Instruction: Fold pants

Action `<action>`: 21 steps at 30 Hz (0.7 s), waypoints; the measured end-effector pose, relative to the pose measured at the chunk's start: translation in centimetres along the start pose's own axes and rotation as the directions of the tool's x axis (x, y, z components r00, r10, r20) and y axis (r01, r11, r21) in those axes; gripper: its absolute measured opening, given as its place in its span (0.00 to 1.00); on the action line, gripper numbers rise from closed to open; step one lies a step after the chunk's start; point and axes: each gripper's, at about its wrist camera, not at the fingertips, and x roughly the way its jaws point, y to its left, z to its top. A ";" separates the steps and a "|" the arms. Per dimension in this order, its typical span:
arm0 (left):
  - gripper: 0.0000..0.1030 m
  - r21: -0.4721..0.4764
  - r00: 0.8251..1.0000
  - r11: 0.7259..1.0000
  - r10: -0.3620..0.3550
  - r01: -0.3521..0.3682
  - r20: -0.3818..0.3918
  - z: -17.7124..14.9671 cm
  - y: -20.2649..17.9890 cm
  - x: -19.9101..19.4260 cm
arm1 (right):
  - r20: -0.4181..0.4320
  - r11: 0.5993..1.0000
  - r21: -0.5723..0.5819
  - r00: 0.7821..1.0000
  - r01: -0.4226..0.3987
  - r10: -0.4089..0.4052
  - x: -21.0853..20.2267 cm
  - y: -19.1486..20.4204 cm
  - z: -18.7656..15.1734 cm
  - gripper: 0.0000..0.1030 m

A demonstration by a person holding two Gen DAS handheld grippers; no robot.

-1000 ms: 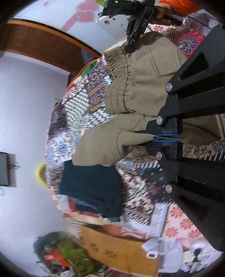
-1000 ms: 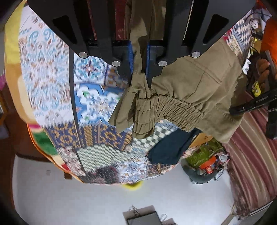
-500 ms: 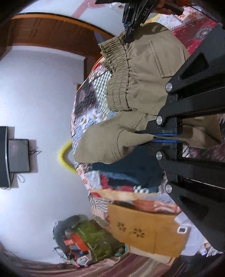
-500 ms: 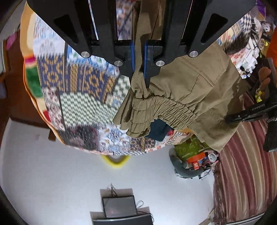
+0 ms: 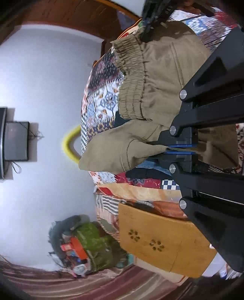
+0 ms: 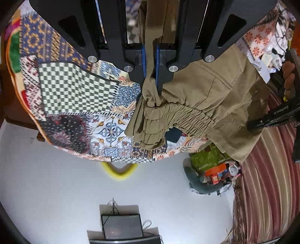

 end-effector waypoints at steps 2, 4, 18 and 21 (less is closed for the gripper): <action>0.02 -0.022 1.000 1.000 0.007 -0.008 -0.020 -0.2 0.6 2.5 | -0.029 1.000 -0.015 1.000 0.010 -0.010 2.4 0.5 -0.2 0.07; 0.02 -0.021 0.998 0.999 0.033 -0.034 -0.049 -0.6 1.1 5.0 | -0.064 0.999 -0.036 0.998 0.024 -0.027 4.6 0.9 -0.7 0.07; 0.19 0.050 0.962 0.993 0.118 -0.109 -0.247 -6.6 3.8 10.9 | -0.215 1.000 0.011 0.977 0.002 0.000 8.3 0.1 -4.3 0.19; 0.29 0.068 0.956 0.994 0.098 -0.082 -0.276 -7.5 3.5 9.7 | -0.218 1.000 0.007 0.976 0.005 -0.003 7.3 0.3 -4.5 0.29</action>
